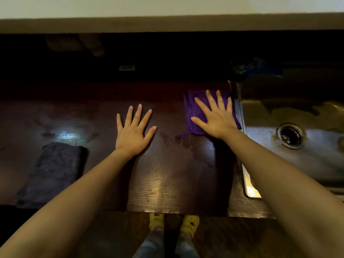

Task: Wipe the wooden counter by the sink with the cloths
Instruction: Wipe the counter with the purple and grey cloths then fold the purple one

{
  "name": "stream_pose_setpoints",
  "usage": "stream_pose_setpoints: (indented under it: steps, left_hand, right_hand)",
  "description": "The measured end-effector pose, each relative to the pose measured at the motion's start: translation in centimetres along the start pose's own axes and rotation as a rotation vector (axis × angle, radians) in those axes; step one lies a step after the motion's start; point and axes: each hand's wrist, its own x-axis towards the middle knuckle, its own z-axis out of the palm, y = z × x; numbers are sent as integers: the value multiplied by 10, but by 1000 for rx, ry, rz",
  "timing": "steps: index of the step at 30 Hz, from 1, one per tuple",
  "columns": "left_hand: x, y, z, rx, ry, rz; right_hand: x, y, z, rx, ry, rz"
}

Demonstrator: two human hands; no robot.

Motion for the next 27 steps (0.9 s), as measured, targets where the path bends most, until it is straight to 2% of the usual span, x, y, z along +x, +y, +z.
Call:
stream_pose_setpoints:
  steps: [8, 13, 17, 27]
  left_hand:
    - [1, 1, 1, 14, 38, 5]
    - [1, 2, 1, 9, 38, 13]
    - [2, 0, 2, 3, 34, 12]
    - [1, -1, -2, -17, -3, 12]
  right_hand:
    - [-12, -25, 4, 39, -18, 2]
    - [-71, -72, 14, 38, -19, -129]
    - [-124, -76, 22, 24, 5, -186]
    - [-174, -55, 18, -69, 28, 7]
